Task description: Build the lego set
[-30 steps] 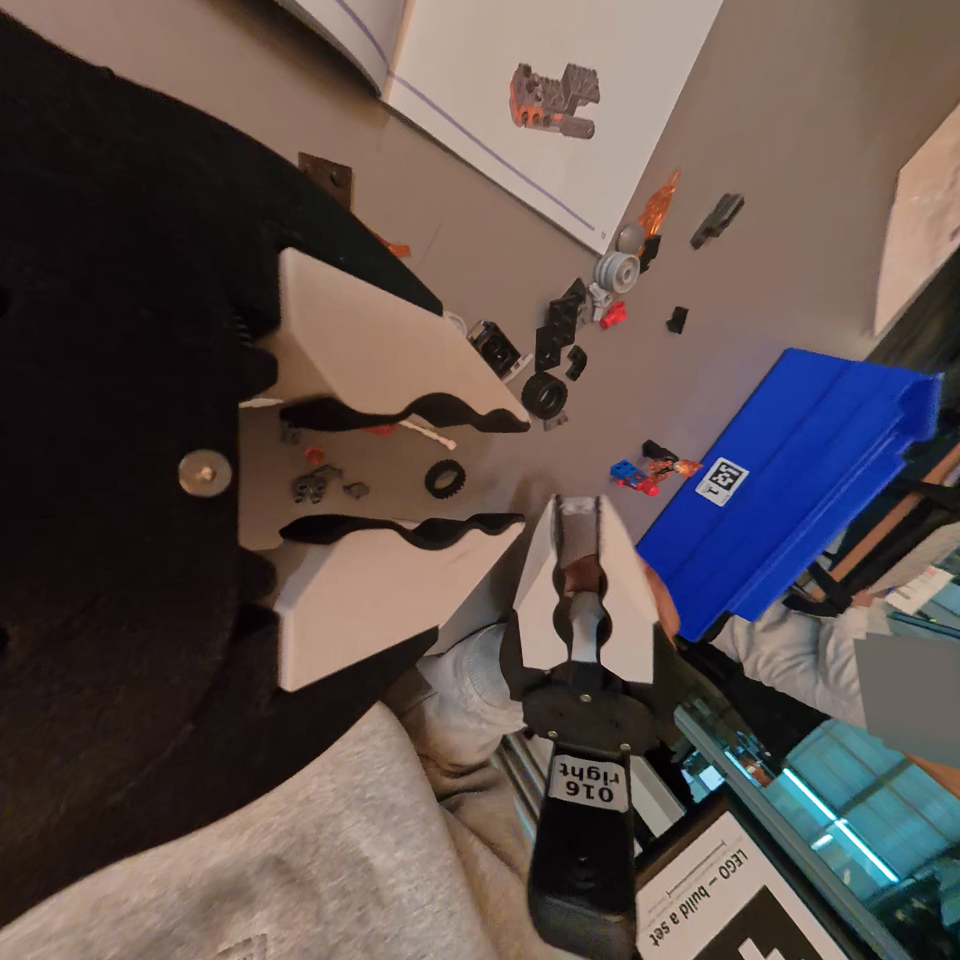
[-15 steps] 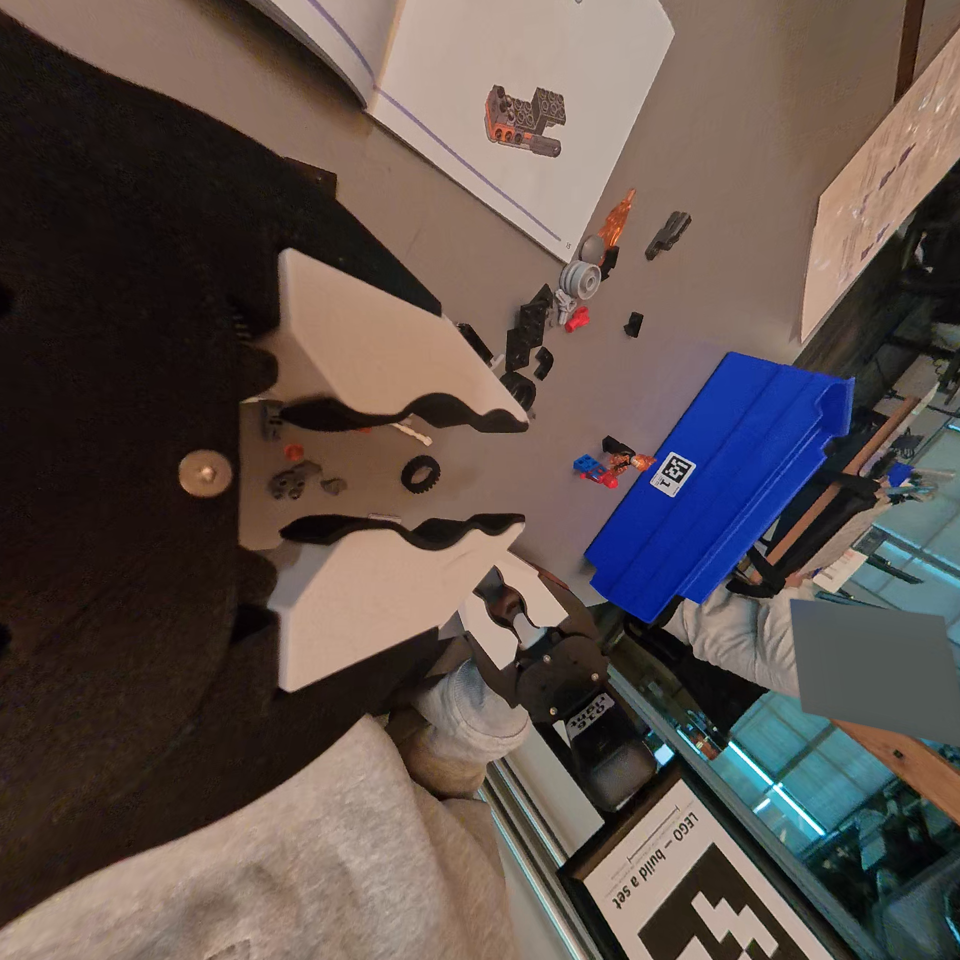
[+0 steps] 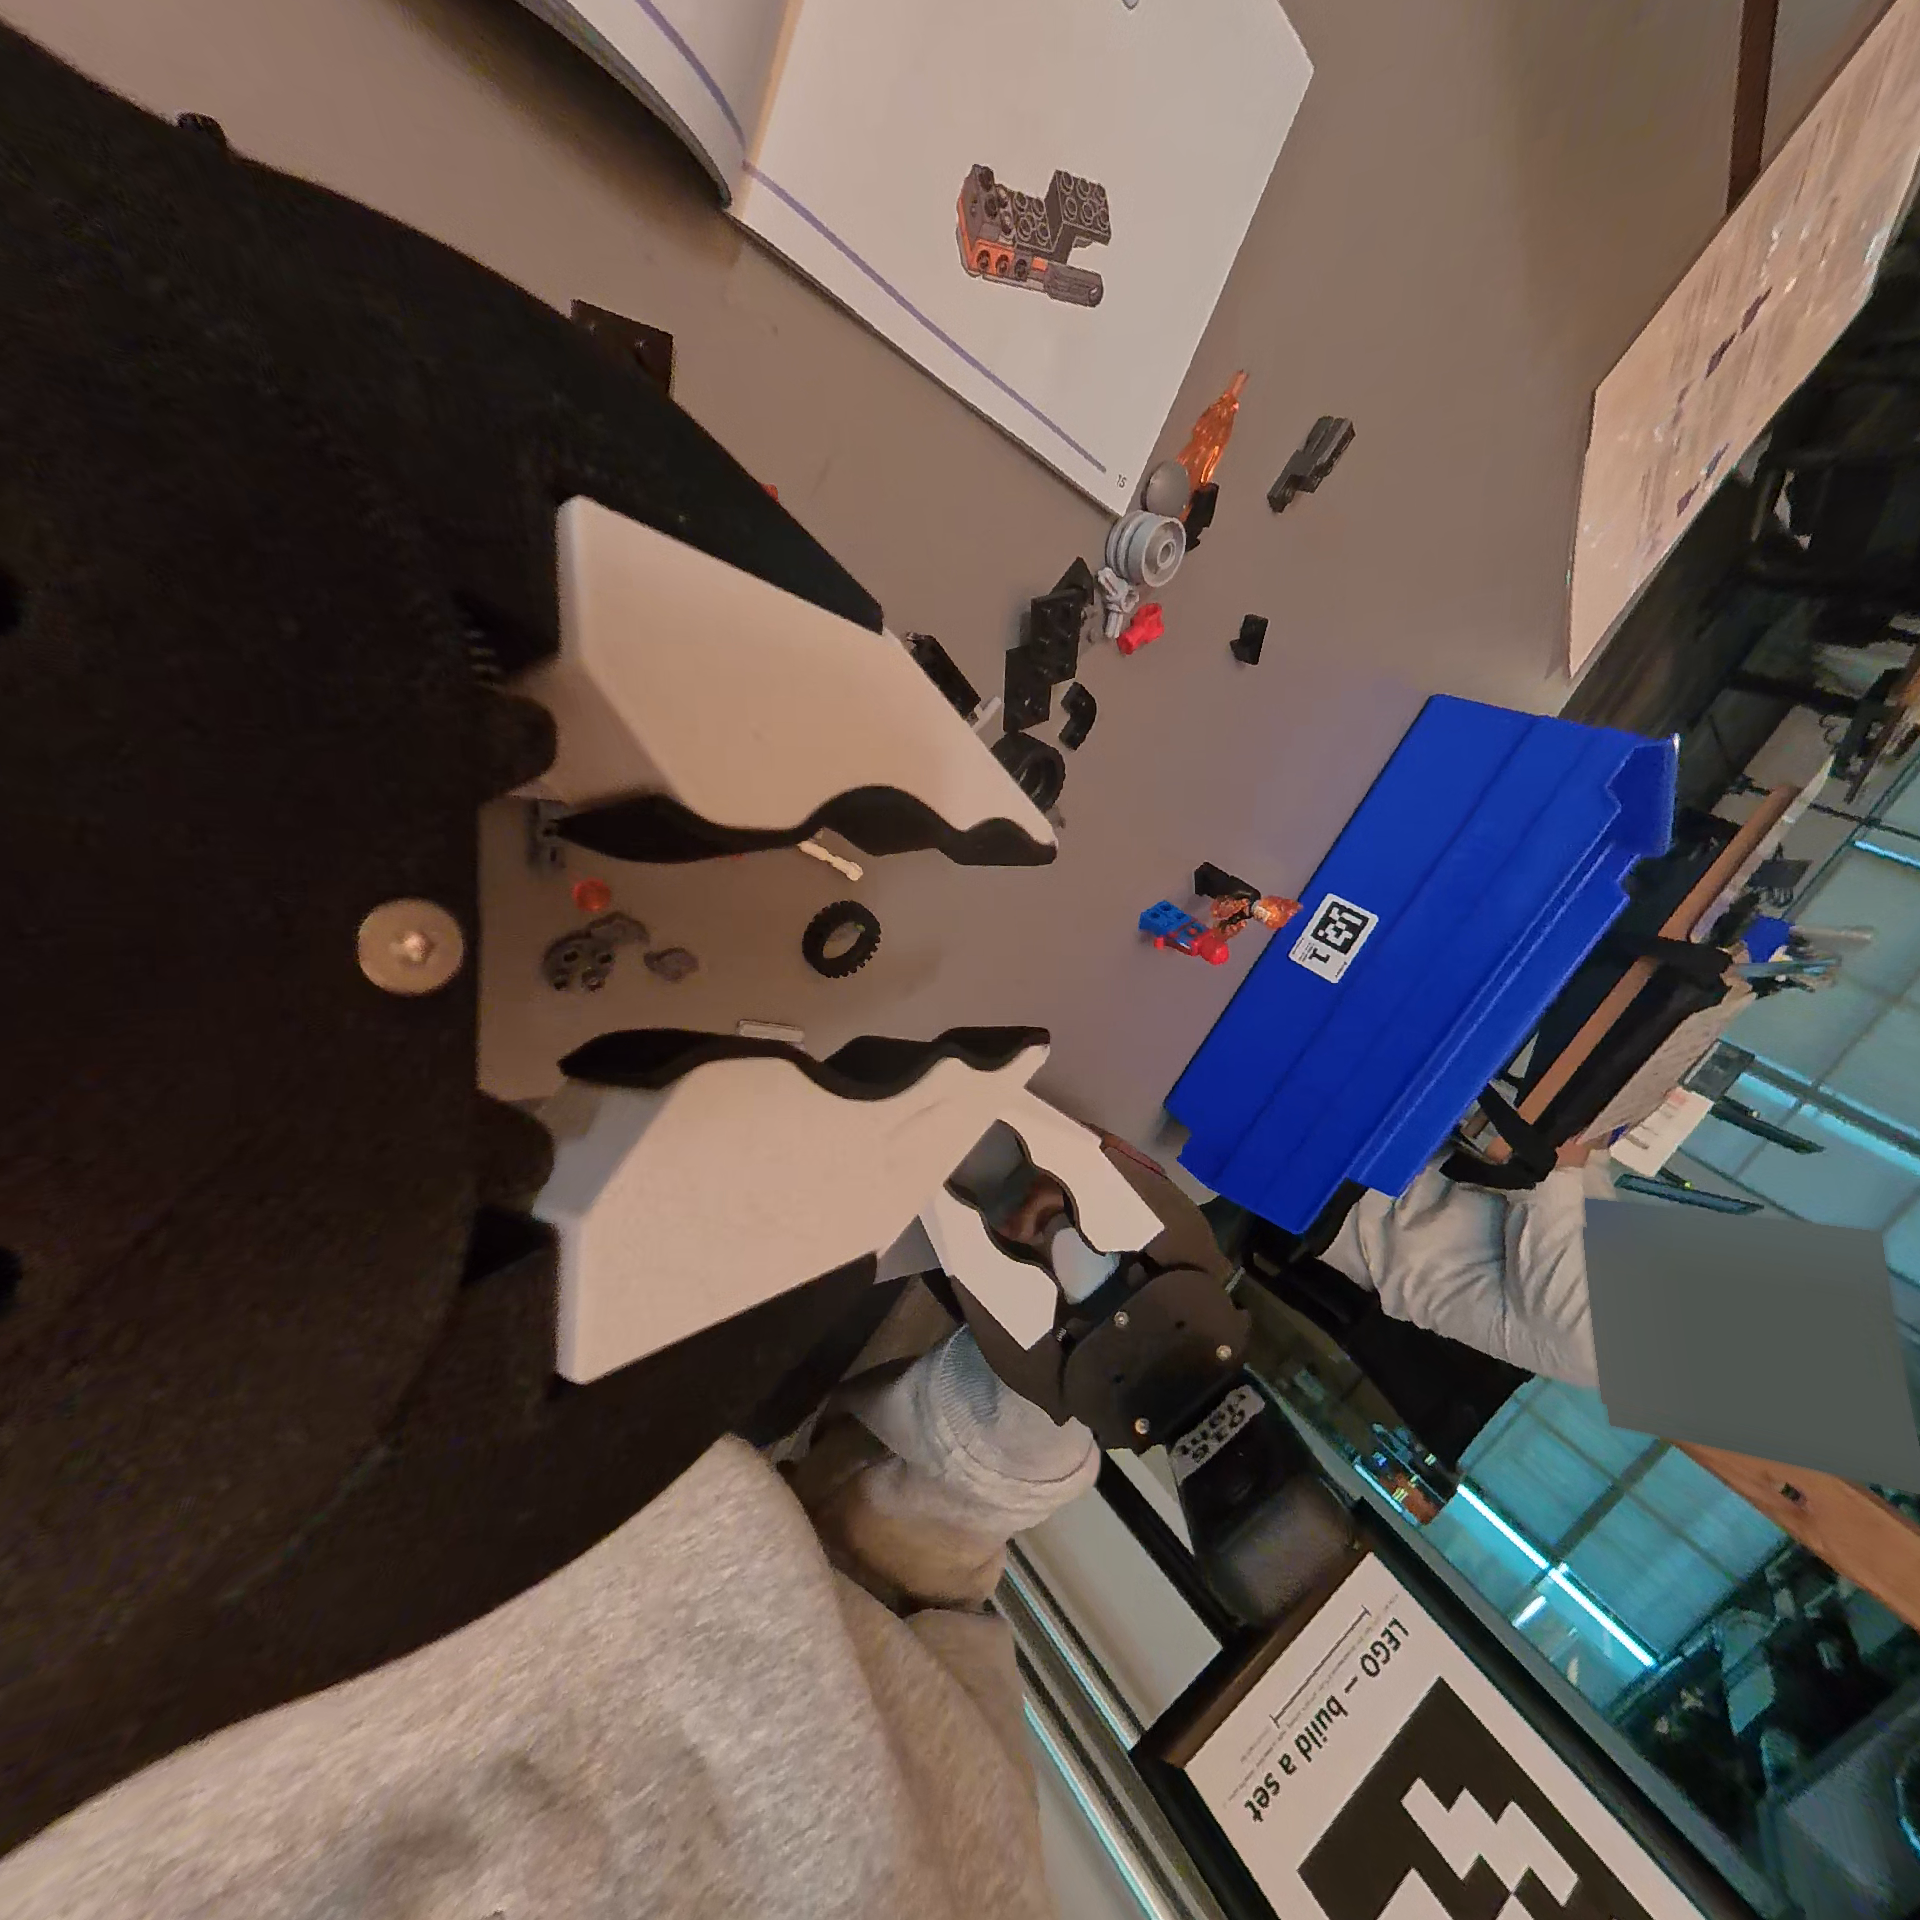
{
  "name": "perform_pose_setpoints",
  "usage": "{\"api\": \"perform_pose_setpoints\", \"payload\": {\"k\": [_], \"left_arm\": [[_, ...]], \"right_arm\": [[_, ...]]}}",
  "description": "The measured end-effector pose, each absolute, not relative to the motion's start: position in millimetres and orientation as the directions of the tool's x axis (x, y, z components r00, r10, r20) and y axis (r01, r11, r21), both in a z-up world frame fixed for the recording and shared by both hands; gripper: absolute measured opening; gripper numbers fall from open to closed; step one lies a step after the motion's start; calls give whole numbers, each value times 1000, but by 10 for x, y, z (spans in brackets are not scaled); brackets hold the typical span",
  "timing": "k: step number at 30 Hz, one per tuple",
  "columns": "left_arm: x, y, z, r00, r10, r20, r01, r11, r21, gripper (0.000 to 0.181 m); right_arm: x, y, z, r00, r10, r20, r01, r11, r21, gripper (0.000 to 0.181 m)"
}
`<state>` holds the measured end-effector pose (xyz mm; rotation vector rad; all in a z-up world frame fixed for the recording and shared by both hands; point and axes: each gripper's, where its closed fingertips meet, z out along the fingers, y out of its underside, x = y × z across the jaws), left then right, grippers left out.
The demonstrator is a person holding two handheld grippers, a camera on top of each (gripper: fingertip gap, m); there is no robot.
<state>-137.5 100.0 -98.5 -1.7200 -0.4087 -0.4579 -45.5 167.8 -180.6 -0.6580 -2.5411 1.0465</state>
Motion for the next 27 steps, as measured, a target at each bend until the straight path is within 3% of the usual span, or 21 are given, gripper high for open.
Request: {"api": "perform_pose_setpoints", "payload": {"k": [7, 27], "left_arm": [[-1358, 1007, -1002, 874, 28, 485, 480, -208, -852, 30], [-1243, 944, -1084, 910, 60, 409, 411, -241, -879, 30]], "right_arm": [[-442, 1652, -1851, -884, 467, 21, 331, 655, -679, 11], [-453, 1751, -1825, -803, 595, 26, 431, 610, -665, 16]]}}
